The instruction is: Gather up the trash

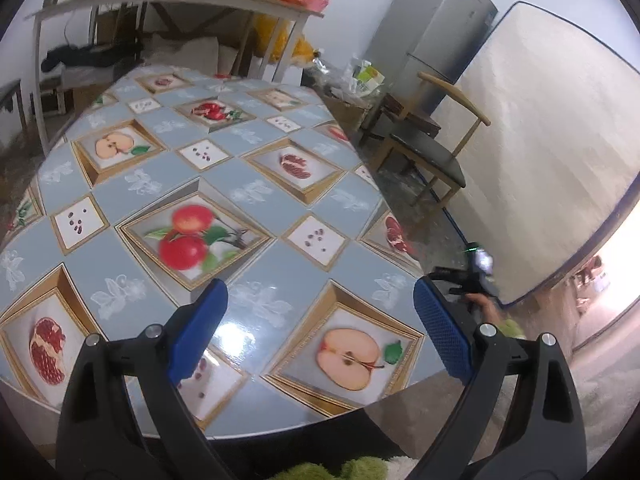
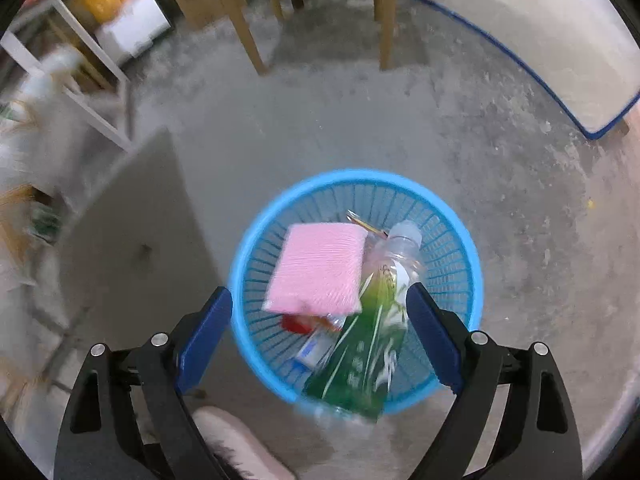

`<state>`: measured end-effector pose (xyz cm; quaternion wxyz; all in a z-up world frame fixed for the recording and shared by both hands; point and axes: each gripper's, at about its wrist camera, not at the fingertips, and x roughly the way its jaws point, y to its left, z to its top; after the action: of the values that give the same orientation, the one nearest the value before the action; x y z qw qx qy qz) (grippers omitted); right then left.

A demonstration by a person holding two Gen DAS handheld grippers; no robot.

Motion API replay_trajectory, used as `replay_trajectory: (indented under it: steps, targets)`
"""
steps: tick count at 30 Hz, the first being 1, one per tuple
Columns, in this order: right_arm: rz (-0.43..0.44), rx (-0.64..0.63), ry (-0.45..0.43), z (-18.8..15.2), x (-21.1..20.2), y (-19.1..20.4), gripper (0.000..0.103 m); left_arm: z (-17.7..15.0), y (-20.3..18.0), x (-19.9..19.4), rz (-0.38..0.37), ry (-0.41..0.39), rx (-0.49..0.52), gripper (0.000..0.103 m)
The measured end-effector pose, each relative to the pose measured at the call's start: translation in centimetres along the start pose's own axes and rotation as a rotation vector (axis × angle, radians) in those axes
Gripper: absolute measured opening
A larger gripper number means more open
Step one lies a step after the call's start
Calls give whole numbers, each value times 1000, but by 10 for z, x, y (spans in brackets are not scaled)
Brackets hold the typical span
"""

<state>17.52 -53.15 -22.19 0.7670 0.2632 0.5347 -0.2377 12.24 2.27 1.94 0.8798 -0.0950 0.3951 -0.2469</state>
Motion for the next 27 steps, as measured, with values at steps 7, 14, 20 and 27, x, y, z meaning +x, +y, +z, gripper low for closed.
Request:
replay_trajectory:
  steps: [7,14,20,27]
  targets:
    - [133,-87,-319,-94,-176,7,93,-23,-54,2,94,-63,72,94]
    - [88,-145,-593,-196,-289,23,97,-33,-118,11,150,-106,153,95]
    - [-98,-224,-775,-252,-324,37,97,-48,-149,15,181,-113,151,95]
    - [-156,-213,-706,-287,-323,40,97,-84,-146,32,236,71,138,95]
